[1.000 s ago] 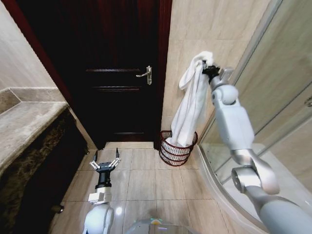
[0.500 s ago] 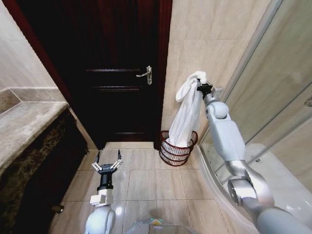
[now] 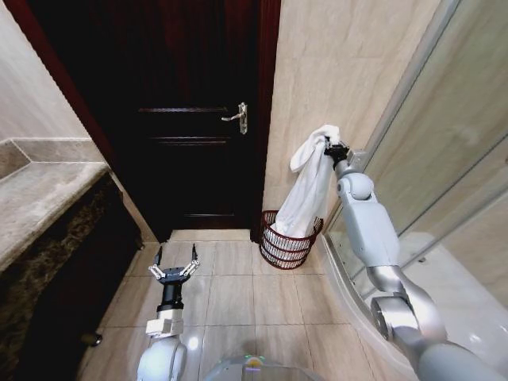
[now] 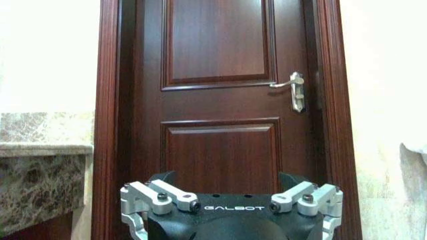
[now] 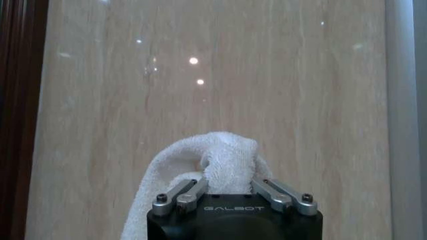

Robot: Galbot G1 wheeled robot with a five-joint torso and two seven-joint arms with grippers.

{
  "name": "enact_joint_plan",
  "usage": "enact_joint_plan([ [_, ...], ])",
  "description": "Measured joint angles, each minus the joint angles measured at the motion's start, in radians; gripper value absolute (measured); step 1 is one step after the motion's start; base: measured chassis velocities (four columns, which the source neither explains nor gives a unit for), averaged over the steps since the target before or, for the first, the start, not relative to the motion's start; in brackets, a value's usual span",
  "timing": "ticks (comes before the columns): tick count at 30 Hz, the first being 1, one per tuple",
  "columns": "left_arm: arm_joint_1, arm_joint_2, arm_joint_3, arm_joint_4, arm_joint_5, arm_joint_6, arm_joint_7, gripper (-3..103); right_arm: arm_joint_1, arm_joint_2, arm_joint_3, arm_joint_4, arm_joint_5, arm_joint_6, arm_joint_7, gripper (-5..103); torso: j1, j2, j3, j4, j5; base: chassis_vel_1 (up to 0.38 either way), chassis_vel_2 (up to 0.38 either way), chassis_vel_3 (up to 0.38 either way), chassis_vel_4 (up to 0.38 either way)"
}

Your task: Discard the used towel into the hamper.

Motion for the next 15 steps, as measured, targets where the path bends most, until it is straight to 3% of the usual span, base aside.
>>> enact_joint_plan([
  [15,0.003,0.002,0.013,0.005,0.012,-0.009,0.001,100,-0.116,0.022,0.01,0.035,0.007,-0.004,-0.01,13,-0.03,-0.071,-0.041,0.0,0.0001,0.0,0.0,0.0,0.0],
])
